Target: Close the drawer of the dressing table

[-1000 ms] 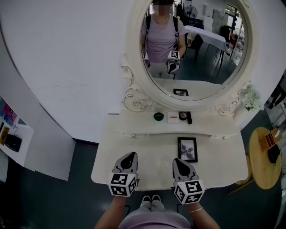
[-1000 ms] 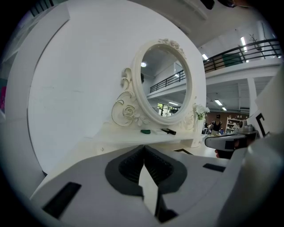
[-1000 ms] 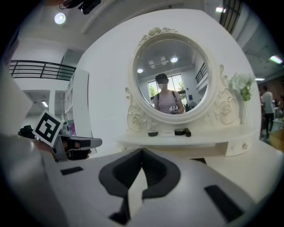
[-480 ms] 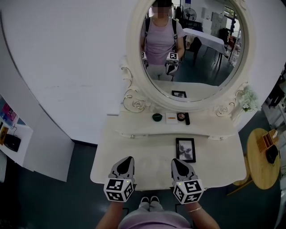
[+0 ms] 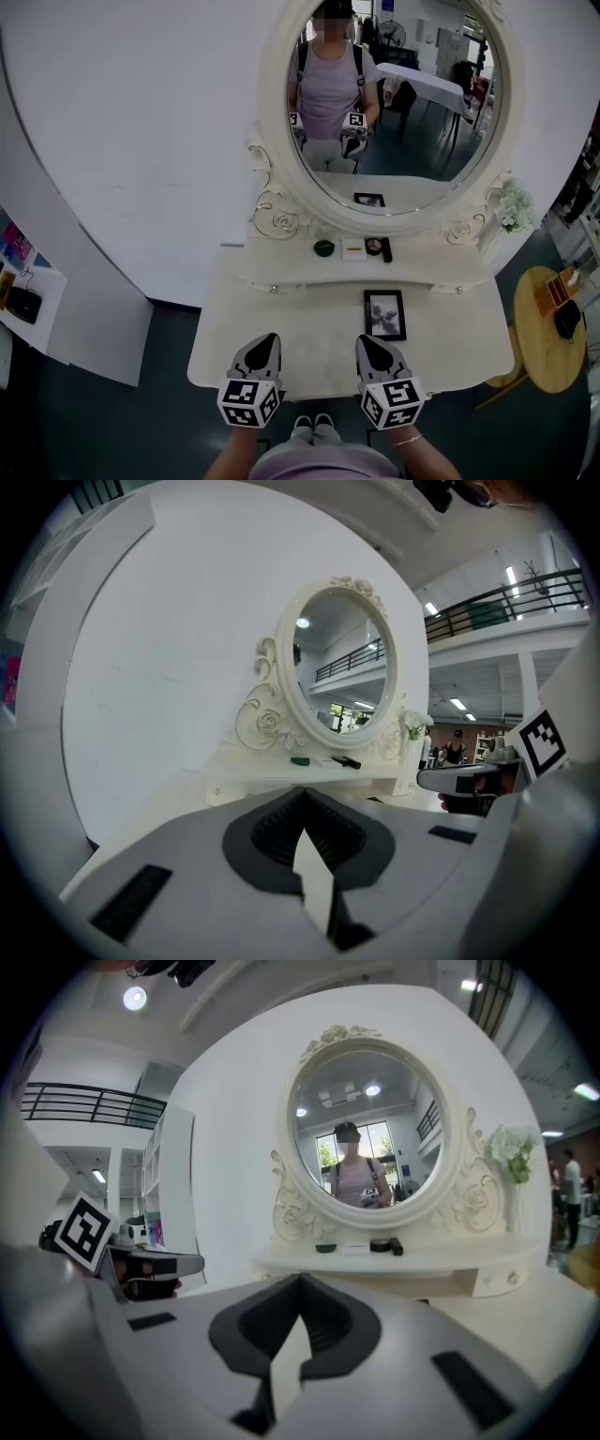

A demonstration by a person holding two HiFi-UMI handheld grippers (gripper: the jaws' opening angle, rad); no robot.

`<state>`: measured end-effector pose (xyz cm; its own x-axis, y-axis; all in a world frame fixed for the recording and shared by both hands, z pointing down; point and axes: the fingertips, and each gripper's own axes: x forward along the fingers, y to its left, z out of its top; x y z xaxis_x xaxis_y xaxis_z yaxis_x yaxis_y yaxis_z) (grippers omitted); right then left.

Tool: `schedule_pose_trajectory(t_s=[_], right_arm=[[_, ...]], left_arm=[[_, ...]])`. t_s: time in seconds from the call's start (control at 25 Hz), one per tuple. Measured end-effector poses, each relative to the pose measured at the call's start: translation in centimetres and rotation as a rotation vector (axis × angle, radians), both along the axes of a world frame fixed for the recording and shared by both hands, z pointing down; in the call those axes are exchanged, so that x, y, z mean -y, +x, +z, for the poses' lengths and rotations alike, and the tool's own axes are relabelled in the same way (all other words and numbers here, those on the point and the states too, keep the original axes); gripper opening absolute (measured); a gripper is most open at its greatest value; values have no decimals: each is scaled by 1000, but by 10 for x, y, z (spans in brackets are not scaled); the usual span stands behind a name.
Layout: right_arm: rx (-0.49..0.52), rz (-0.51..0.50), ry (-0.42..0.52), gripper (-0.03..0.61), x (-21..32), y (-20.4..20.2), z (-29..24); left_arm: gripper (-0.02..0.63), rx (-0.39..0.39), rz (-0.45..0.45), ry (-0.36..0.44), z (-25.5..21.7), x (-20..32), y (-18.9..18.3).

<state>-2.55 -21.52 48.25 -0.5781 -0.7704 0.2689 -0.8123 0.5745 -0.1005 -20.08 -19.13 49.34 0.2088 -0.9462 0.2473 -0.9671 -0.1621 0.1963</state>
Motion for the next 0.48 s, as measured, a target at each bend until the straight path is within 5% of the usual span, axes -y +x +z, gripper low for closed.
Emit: schedule_pose_trajectory(t_s=[0.48], right_arm=[[-7, 16, 7, 2, -8, 4, -2]], left_arm=[[2, 7, -4, -8, 1, -5, 2]])
